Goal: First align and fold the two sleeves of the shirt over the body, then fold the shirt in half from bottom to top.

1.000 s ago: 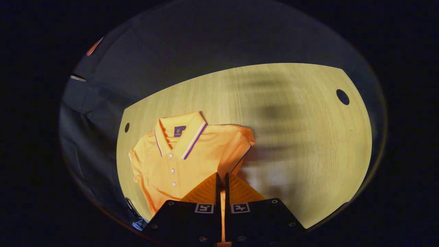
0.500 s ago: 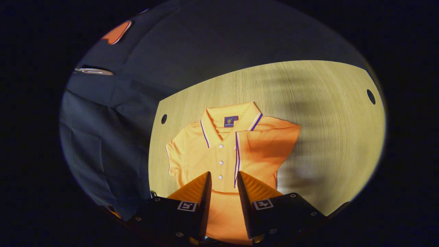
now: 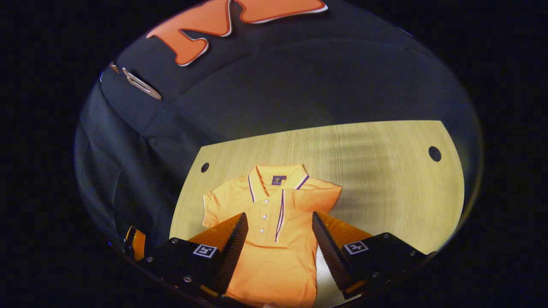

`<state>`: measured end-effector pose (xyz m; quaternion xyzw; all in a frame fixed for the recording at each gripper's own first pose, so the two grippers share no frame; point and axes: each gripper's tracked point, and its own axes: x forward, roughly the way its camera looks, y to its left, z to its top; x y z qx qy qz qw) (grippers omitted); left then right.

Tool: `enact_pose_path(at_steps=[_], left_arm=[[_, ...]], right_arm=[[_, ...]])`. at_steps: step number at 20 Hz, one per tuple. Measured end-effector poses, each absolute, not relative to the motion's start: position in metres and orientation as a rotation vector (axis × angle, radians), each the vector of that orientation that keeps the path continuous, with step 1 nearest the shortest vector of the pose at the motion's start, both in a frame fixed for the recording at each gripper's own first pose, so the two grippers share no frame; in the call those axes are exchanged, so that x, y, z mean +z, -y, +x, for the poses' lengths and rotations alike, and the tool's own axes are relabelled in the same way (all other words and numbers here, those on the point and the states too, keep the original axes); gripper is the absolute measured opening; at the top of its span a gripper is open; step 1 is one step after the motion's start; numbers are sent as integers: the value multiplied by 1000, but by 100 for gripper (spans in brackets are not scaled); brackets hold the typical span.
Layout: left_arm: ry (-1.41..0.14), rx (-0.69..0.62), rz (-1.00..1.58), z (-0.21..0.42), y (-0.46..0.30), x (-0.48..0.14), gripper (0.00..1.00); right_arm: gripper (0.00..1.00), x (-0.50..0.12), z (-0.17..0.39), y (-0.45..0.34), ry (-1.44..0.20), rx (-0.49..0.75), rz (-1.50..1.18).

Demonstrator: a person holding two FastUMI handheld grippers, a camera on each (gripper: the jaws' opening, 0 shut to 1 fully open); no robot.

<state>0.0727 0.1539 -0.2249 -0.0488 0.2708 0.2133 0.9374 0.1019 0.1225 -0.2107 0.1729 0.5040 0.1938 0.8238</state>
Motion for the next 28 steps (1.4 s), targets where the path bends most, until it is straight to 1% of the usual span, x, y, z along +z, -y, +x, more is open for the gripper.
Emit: enact_pose_path(at_steps=[3, 7, 8, 13, 19, 22, 26, 28], left_arm=[[-647, 384, -175, 91, -170, -261, 99], [-798, 340, -241, 119, -188, -306, 100], [-838, 324, -259, 126, -190, -316, 98], [-1044, 252, -286, 159, -197, -369, 98], [-1284, 191, -340, 180, -191, -429, 98], [-1400, 177, -312, 185, -192, -460, 97], [-1469, 178, -292, 191, -192, -479, 95], [-1508, 201, -247, 191, -192, -486, 95]], right_arm=[[96, -192, 93, -106, -985, 342, 354], [97, -171, 76, -86, -912, 261, 305], [97, -164, 70, -81, -893, 238, 294], [98, -133, 55, -65, -790, 152, 266], [98, -114, 13, -49, -733, 42, 237], [98, -107, -8, -42, -708, 0, 224], [98, -101, -31, -35, -691, -42, 213], [98, -104, -27, -33, -698, -59, 217]])
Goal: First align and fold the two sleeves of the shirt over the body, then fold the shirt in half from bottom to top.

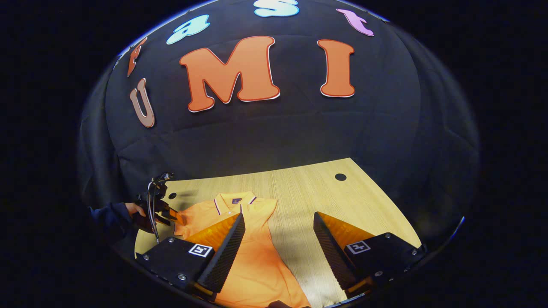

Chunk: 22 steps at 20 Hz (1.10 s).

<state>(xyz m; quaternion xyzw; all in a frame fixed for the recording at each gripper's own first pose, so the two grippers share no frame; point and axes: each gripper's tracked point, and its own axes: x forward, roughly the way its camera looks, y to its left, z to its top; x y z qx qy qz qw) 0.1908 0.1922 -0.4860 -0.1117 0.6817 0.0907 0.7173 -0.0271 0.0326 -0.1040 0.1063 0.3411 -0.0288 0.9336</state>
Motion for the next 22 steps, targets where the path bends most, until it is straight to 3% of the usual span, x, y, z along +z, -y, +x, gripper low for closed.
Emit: enact_pose_path(at_steps=[1, 3, 5, 8, 13, 22], left_arm=[[-1508, 204, -226, 196, -192, -487, 99], [-1521, 206, -227, 202, -186, -488, 90], [-1527, 197, -223, 204, -178, -486, 70], [-1508, 210, -235, 207, -171, -485, 11], [-1376, 123, -210, 230, -160, -445, 11], [-1244, -123, -151, 264, -64, -387, 11]], right_arm=[[98, -105, -34, -28, -698, -62, 223], [98, -108, -48, -21, -704, -75, 231], [98, -111, -49, -13, -709, -87, 240], [98, -113, -49, -4, -712, -89, 254], [98, -114, -48, 6, -715, -82, 263], [98, -118, -41, 0, -738, -34, 265]])
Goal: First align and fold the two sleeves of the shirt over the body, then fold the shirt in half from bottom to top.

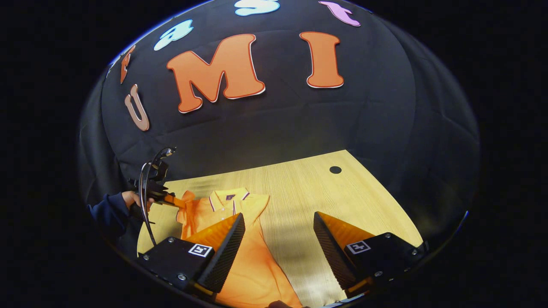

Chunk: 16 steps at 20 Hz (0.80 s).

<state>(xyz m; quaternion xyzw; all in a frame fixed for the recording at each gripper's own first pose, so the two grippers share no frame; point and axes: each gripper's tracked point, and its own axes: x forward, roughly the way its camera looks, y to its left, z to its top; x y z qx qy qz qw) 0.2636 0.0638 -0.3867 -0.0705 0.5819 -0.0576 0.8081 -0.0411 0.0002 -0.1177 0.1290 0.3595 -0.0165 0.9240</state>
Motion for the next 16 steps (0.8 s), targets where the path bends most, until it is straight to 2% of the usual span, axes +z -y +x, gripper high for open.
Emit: enact_pose_path(at_steps=[1, 3, 5, 6, 7, 8, 9, 10, 11, 16], left_arm=[[-1209, -150, -158, 272, -50, -381, 11], [-1176, -262, -215, 275, -12, -372, 21], [-1133, -372, -257, 269, 20, -353, 43], [-1107, -390, -235, 269, 24, -349, 69], [-1087, -391, -198, 267, 25, -345, 71], [-1071, -378, -158, 263, 19, -341, 79], [-1051, -366, -134, 260, 16, -336, 79], [-1024, -349, -124, 256, 12, -327, 88], [-997, -336, -122, 253, 10, -321, 92], [-850, -246, -110, 225, -5, -268, 97]], right_arm=[[98, -119, -42, 0, -743, -33, 264], [98, -121, -41, 0, -751, -26, 266], [98, -123, -40, -1, -756, -16, 268], [98, -122, -40, 0, -756, -14, 267], [98, -121, -38, -1, -753, -8, 267], [98, -120, -38, 0, -745, -6, 263], [98, -118, -36, 0, -736, -1, 256], [98, -116, -35, 1, -725, -1, 243], [98, -114, -32, 2, -711, 1, 228], [98, -98, -24, 3, -612, 37, 160]])
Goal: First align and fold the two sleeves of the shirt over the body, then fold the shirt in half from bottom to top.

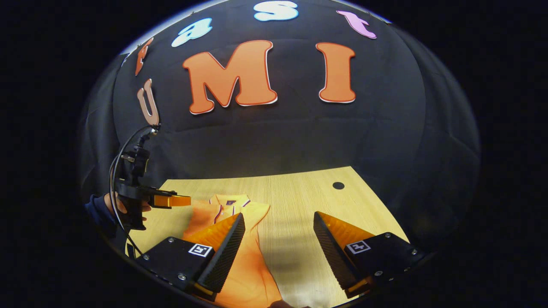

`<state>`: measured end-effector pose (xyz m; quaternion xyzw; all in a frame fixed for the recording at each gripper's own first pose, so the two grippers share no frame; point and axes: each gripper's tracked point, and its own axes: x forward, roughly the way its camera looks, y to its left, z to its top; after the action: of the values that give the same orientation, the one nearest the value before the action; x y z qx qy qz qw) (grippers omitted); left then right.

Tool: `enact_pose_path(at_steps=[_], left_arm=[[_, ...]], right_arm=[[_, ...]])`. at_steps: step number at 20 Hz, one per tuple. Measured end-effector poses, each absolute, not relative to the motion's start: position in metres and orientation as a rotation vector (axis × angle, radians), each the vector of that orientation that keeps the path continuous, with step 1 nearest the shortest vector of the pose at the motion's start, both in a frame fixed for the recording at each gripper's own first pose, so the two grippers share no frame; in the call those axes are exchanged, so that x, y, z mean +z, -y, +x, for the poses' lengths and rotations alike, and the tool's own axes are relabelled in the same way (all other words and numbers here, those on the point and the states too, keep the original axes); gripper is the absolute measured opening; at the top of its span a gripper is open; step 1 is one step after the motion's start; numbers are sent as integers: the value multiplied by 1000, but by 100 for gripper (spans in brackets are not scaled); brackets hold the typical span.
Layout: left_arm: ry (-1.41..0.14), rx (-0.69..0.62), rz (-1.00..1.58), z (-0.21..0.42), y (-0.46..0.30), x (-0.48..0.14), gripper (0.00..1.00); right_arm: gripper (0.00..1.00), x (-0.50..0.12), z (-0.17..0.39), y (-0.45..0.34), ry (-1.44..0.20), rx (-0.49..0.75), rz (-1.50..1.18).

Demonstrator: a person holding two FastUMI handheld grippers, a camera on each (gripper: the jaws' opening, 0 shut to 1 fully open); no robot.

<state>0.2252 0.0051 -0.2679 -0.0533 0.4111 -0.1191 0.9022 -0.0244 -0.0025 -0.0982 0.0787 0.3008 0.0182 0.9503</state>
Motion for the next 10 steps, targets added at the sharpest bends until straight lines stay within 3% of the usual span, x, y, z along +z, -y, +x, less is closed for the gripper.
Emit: enact_pose_path(at_steps=[10], left_arm=[[-476, -48, -102, 141, -24, -157, 100]], right_arm=[[98, -43, -22, -25, -287, 190, 25]])
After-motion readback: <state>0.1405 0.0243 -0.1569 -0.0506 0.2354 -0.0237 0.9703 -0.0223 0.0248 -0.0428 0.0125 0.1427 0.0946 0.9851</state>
